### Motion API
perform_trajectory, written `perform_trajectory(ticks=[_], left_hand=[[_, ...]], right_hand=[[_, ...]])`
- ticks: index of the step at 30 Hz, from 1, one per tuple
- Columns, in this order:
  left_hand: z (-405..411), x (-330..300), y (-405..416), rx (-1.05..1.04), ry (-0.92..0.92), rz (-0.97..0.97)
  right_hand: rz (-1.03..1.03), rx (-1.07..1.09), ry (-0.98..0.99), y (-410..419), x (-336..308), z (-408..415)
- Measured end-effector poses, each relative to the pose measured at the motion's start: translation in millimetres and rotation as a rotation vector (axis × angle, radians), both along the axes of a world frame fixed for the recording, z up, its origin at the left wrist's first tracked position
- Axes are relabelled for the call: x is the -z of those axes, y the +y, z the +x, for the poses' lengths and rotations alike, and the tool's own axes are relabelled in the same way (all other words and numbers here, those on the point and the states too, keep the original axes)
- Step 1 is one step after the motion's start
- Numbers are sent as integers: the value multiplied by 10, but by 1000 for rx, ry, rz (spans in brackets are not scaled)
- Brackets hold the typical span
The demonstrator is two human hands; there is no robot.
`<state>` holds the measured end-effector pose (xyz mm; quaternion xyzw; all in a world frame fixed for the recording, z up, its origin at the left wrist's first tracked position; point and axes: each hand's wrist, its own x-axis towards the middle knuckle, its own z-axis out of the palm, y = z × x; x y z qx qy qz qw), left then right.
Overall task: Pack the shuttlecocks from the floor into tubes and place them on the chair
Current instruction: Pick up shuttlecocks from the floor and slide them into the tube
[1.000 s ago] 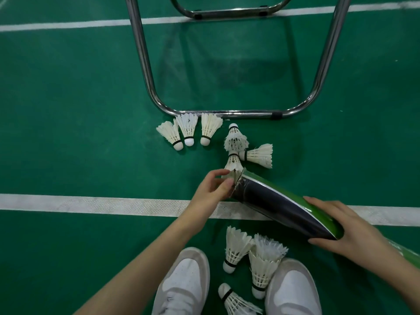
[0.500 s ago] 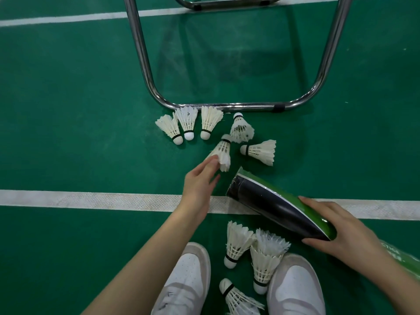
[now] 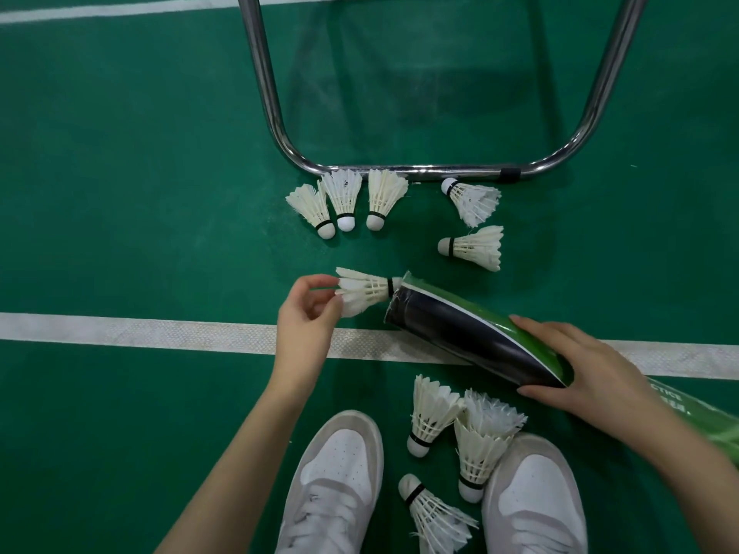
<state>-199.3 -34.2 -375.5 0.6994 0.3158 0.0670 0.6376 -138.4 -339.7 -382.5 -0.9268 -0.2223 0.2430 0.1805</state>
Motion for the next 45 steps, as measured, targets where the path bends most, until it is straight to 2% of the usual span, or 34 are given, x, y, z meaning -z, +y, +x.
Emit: perform_trajectory(ticks=[4, 10, 16, 22, 30, 38, 42, 45], left_hand=[[-52, 5, 5, 134, 22, 46], [-102, 83, -53, 278, 66, -10], [-204, 175, -126, 229, 79, -179], [-161, 204, -201, 299, 138, -91], [-84, 237, -145, 376, 163, -175], [-76, 269, -150, 445, 123, -254], [-111, 329, -147, 464, 161, -117], [-90, 311, -176, 432, 166, -78]], right_hand=[[-9, -44, -8, 87, 9, 30], [-26, -142, -32, 183, 29, -4], [-67, -202, -73, 244, 45, -33], [-103, -211, -85, 280, 1, -59], [-133, -217, -90, 404, -36, -94], [-205, -122, -224, 501, 112, -171], [-197, -83, -297, 504, 159, -210], [-204, -90, -275, 514, 170, -193]])
